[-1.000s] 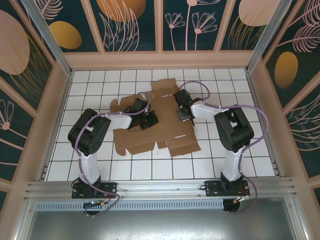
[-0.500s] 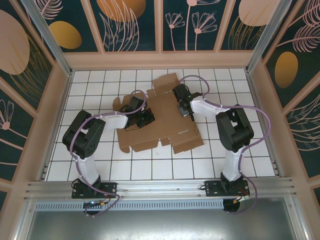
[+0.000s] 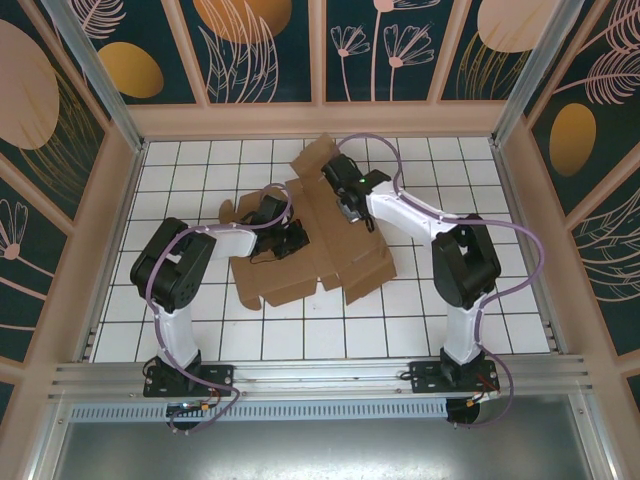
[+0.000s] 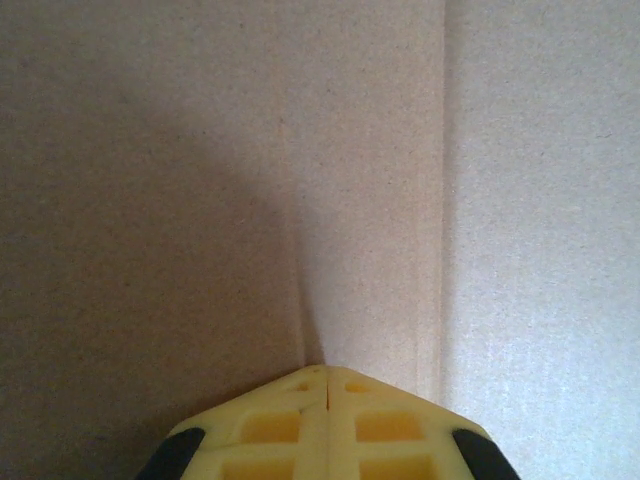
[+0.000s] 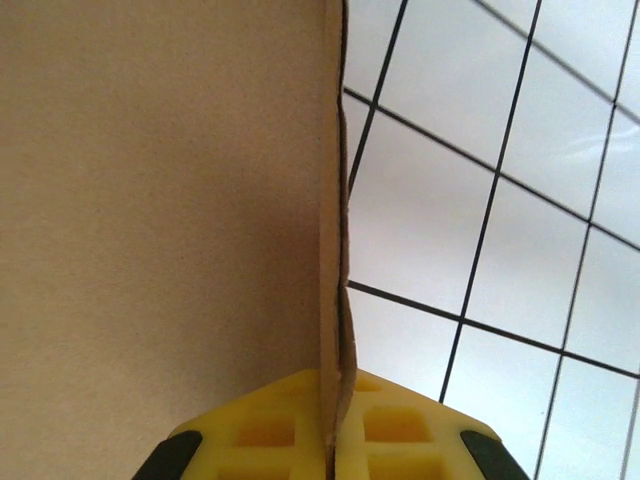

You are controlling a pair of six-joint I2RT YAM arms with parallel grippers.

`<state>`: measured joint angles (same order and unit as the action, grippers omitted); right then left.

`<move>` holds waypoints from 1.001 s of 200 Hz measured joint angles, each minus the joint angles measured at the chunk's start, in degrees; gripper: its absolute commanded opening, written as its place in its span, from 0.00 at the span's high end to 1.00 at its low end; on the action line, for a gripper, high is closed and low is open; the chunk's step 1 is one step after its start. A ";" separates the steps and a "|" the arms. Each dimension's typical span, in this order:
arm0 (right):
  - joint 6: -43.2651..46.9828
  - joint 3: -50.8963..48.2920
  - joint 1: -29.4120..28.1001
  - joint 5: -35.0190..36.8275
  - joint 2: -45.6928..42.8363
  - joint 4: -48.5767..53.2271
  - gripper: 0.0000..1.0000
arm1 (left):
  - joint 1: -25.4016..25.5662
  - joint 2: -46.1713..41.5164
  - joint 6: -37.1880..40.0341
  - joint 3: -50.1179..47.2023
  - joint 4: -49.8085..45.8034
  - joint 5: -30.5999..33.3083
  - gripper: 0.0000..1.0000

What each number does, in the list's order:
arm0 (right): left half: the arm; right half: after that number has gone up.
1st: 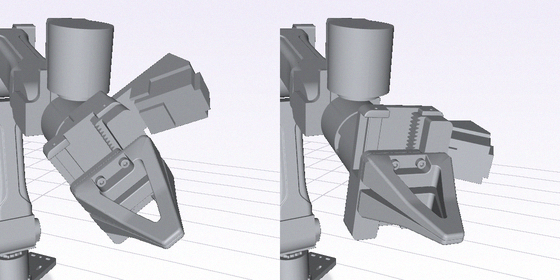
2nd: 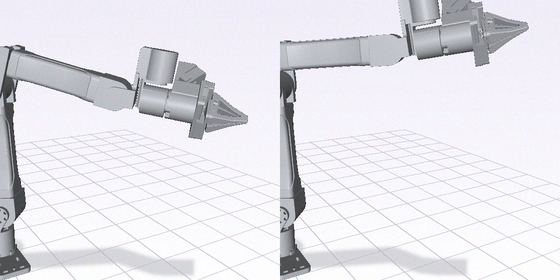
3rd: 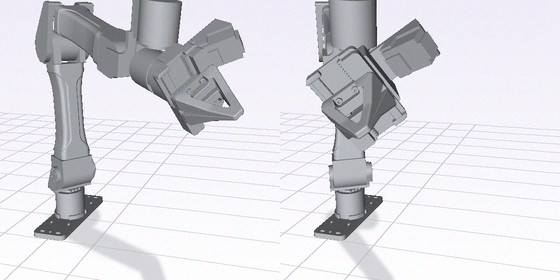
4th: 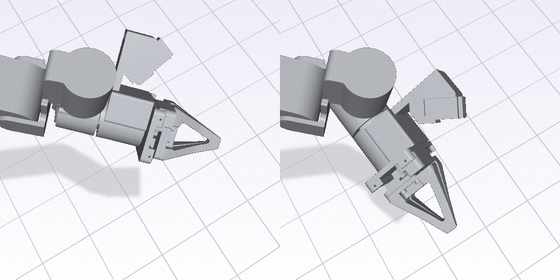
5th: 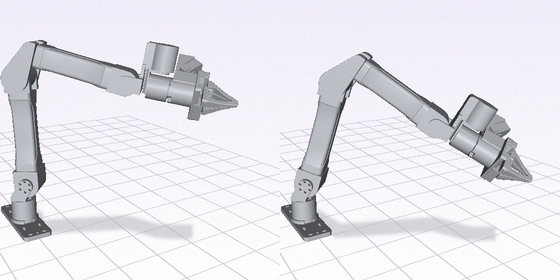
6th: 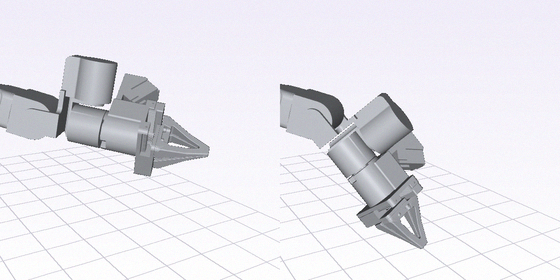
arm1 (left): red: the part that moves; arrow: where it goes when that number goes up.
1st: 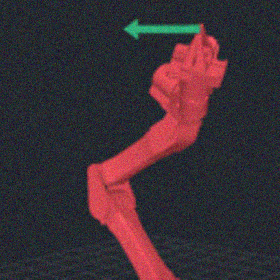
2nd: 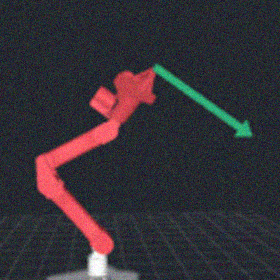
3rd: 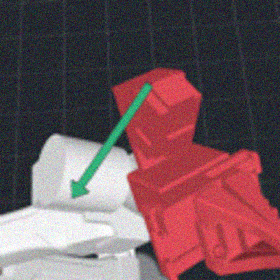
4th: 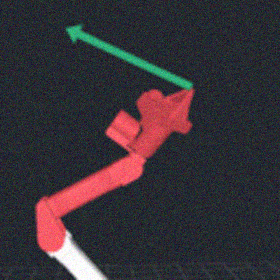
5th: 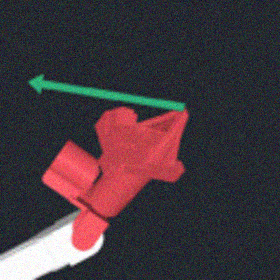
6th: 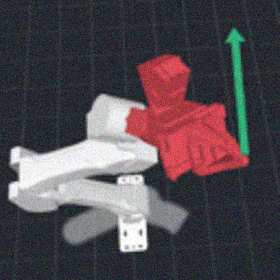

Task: Fold the paper box

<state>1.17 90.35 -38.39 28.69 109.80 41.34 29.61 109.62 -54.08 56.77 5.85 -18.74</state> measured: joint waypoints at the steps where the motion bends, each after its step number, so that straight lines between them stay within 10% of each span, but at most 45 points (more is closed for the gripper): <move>1: -0.02 0.15 -0.09 0.04 0.00 0.13 0.99 | 0.00 0.02 -0.07 0.00 0.02 -0.02 1.00; 118: -3.96 23.52 -17.97 6.75 10.69 12.52 0.97 | -1.22 -0.20 -4.28 -3.98 7.58 -2.84 1.00; 200: -2.84 22.40 -19.08 13.18 11.28 11.74 0.98 | -3.54 -9.27 -7.32 -12.59 9.35 -3.21 0.99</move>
<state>-1.67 112.75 -57.47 41.87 121.08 53.08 26.06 100.36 -61.41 44.18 15.20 -21.96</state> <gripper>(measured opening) 0.072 0.051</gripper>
